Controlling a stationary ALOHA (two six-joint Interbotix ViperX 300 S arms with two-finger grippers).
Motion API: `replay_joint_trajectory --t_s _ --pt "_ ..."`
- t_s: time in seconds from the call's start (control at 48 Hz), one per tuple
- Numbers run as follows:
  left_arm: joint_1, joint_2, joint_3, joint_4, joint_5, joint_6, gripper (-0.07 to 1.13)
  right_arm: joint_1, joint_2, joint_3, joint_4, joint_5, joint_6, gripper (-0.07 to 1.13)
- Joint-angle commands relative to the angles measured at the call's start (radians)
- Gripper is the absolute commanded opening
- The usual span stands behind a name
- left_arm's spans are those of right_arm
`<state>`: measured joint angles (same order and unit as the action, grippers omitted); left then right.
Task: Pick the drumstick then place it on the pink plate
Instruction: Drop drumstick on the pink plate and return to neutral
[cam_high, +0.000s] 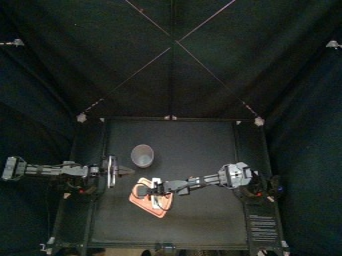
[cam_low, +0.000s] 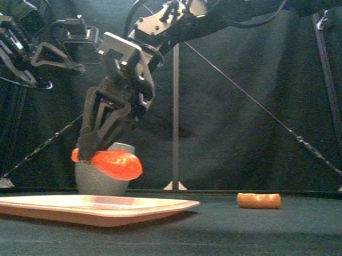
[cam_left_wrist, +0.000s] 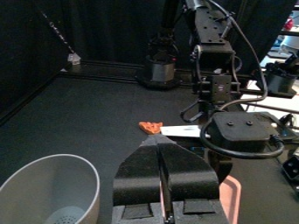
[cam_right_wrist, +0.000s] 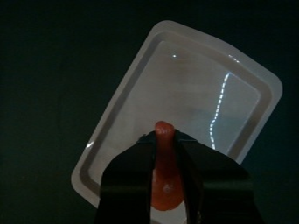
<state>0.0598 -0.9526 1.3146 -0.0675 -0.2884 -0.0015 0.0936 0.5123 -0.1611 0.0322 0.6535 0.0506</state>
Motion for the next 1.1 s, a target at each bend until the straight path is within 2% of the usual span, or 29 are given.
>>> replay_joint_trajectory --t_s 0.021,0.104,0.188,0.521,0.75,1.104 --pt "0.002 0.005 -0.011 -0.002 -0.003 0.000 -0.02 -0.002 -0.034 -0.029 -0.011 -0.005 0.005 0.60" --pt "0.002 0.006 -0.009 -0.002 -0.003 -0.002 -0.02 0.002 -0.037 -0.023 -0.015 -0.005 0.005 0.72" --pt "0.002 0.005 -0.009 -0.002 -0.003 -0.002 -0.02 0.003 -0.038 -0.023 -0.011 -0.006 0.005 0.78" --pt "0.002 0.005 -0.009 -0.002 -0.003 -0.003 -0.02 0.009 -0.098 0.034 -0.006 -0.057 0.008 0.79" --pt "0.002 0.005 -0.005 -0.002 -0.003 -0.002 -0.02 0.003 -0.244 0.253 -0.032 -0.337 0.060 0.79" --pt "0.003 0.005 0.002 -0.002 -0.003 -0.002 -0.02 -0.025 -0.488 0.689 -0.026 -0.810 0.063 0.79"
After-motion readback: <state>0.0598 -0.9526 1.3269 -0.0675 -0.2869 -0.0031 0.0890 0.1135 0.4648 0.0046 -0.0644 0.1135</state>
